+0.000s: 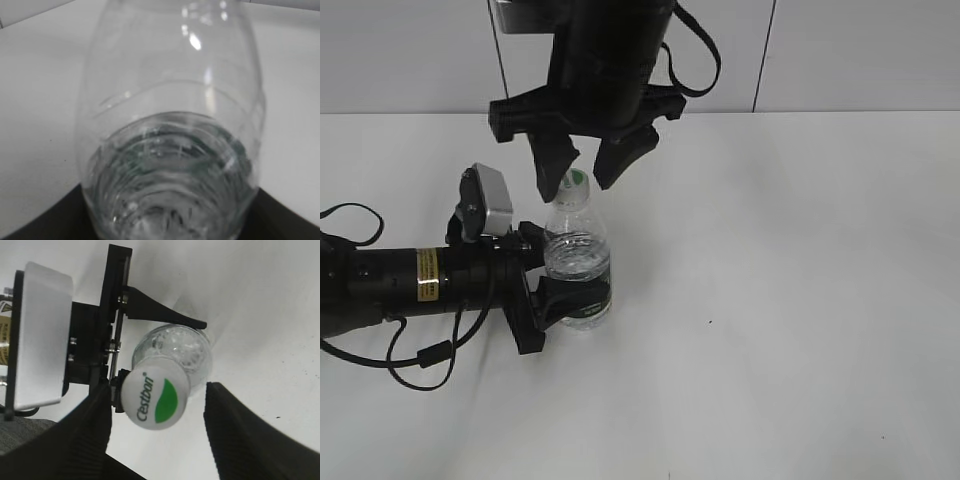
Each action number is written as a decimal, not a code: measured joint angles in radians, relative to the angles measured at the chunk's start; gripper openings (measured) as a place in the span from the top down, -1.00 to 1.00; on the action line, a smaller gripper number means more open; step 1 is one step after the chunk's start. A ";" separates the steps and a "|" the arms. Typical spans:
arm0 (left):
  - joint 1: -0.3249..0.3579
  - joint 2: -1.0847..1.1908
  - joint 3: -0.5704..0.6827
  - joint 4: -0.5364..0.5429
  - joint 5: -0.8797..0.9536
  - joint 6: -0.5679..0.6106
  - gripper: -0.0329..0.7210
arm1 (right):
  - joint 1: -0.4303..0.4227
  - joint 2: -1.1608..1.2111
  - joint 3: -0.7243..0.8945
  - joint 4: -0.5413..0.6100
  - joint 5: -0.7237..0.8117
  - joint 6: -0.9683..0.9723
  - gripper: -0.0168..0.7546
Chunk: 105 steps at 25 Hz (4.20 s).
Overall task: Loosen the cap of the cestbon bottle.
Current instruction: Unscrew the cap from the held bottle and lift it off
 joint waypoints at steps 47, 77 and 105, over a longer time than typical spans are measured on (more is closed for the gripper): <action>0.000 0.000 0.000 0.000 0.003 0.000 -0.18 | 0.000 0.033 -0.055 0.005 0.001 -0.040 -0.07; 0.000 0.000 0.000 -0.001 0.004 -0.001 -0.18 | 0.000 0.033 -0.037 0.002 0.000 -0.111 0.17; -0.001 -0.009 -0.002 -0.007 0.030 -0.014 -0.18 | 0.006 0.025 -0.037 -0.053 0.000 -1.753 0.19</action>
